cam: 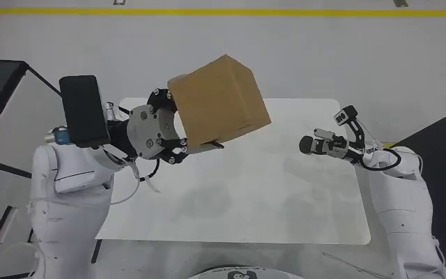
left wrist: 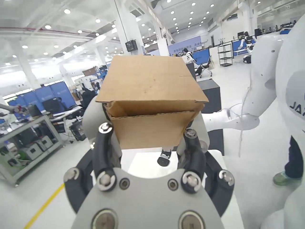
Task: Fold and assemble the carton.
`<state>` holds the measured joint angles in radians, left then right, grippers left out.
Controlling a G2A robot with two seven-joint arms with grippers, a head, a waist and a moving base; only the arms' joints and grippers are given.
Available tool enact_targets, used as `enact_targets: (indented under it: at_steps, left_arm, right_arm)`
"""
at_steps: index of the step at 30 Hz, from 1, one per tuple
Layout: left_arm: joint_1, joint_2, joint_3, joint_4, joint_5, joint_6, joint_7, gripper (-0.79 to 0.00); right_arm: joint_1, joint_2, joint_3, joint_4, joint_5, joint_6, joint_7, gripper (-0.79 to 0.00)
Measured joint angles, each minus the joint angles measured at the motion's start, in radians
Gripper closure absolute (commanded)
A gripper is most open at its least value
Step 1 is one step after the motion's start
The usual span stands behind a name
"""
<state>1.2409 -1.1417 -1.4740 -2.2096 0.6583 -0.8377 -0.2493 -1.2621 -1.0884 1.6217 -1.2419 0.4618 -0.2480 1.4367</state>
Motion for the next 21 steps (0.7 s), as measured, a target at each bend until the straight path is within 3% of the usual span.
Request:
enact_targets:
  at_steps: [10,13,17,21]
  left_arm:
    - [-0.004,0.001,-0.004,-0.005,0.014,-0.005,0.002,0.000]
    - [-0.037,0.003,-0.034,-0.023,0.157,-0.099,0.023,0.000]
    - [-0.078,0.005,-0.045,-0.029,0.460,-0.174,0.184,0.000]
    - [-0.119,0.028,-0.009,-0.019,0.759,-0.175,0.384,0.000]
  right_arm:
    - [0.000,0.000,0.000,0.000,0.000,0.000,0.000,-0.785]
    - [0.000,0.000,0.000,0.000,0.000,0.000,0.000,-0.785]
    - [0.000,0.000,0.000,0.000,0.000,0.000,0.000,-0.785]
    - [0.000,0.000,0.000,0.000,0.000,0.000,0.000,-0.785]
